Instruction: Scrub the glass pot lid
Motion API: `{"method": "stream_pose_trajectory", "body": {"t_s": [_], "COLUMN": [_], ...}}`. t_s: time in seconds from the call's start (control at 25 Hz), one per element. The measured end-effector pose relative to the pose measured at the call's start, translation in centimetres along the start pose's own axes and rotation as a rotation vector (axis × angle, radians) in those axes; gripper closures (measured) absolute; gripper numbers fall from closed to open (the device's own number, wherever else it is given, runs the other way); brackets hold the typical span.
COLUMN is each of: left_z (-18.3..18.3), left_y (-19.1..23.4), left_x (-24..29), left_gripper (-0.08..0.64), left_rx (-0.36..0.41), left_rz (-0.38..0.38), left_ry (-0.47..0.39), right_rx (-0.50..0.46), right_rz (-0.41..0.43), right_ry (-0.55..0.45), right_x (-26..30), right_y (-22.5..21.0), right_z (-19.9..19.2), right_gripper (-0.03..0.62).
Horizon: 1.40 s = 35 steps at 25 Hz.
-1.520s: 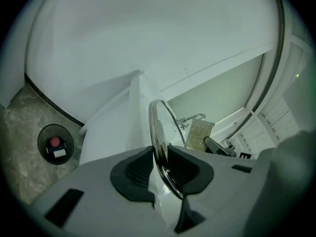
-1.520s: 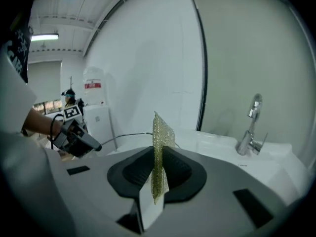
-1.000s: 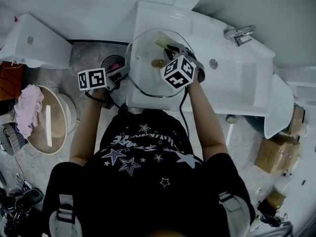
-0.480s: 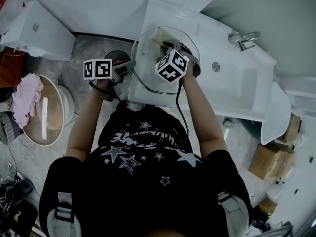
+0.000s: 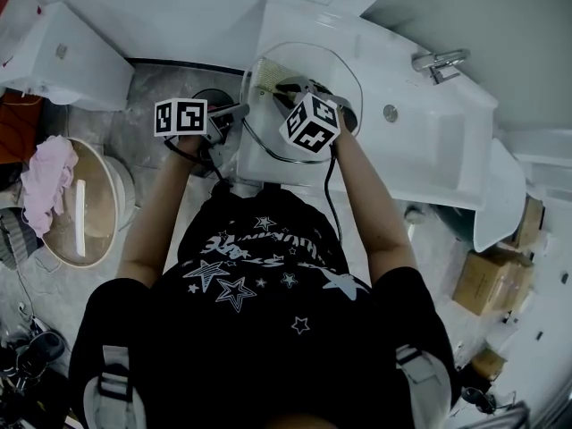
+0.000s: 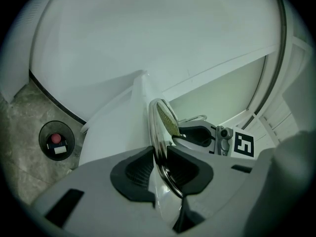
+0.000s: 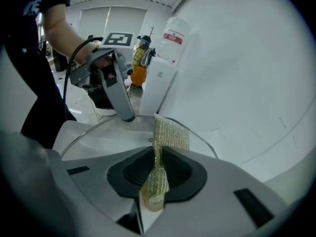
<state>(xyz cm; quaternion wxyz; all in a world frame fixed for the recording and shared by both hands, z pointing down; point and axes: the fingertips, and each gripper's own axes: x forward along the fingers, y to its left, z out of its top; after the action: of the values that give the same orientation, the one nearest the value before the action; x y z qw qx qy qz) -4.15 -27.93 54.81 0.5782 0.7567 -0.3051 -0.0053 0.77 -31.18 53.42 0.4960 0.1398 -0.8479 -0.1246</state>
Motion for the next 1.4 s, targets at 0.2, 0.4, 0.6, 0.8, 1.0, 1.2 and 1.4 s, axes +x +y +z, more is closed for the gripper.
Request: {"method": "stream_pose_trajectory", "body": {"t_s": [0.2,0.4,0.6,0.8,1.0,1.2,1.4], "left_z": [0.0,0.0,0.1,0.1,0.2,0.3,0.5], "left_y": [0.1,0.1,0.1,0.1,0.1,0.1,0.2], "left_x": [0.0,0.1,0.1,0.2,0.2,0.2,0.4], "left_gripper": [0.471,0.471,0.471,0.471,0.471,0.471,0.471], "left_rx": [-0.002,-0.004,-0.017,-0.025,-0.025,-0.031,-0.037], "left_rz": [-0.01,-0.025,-0.04,-0.051,-0.058,-0.067,-0.07], "left_ry": [0.016,0.036,0.043,0.046,0.051,0.056,0.051], "right_rx": [-0.06,-0.061,-0.117,-0.133,-0.126,-0.117,-0.101], "right_rz": [0.102,0.129,0.138,0.167,0.174,0.179,0.183], "right_ry": [-0.033,-0.031,-0.003,-0.007,0.007,0.03,0.042], "right_x": [-0.4,-1.1,-1.6,-2.3,-3.9,-5.6,-7.1], "right_y": [3.1,4.5,6.2,8.3,9.6,11.1,11.5], "right_z": [0.4,-0.3,-0.8,-1.4,-2.5,-4.1,-5.4], "right_gripper": [0.528,0.526,0.526,0.525,0.525,0.525,0.526]}}
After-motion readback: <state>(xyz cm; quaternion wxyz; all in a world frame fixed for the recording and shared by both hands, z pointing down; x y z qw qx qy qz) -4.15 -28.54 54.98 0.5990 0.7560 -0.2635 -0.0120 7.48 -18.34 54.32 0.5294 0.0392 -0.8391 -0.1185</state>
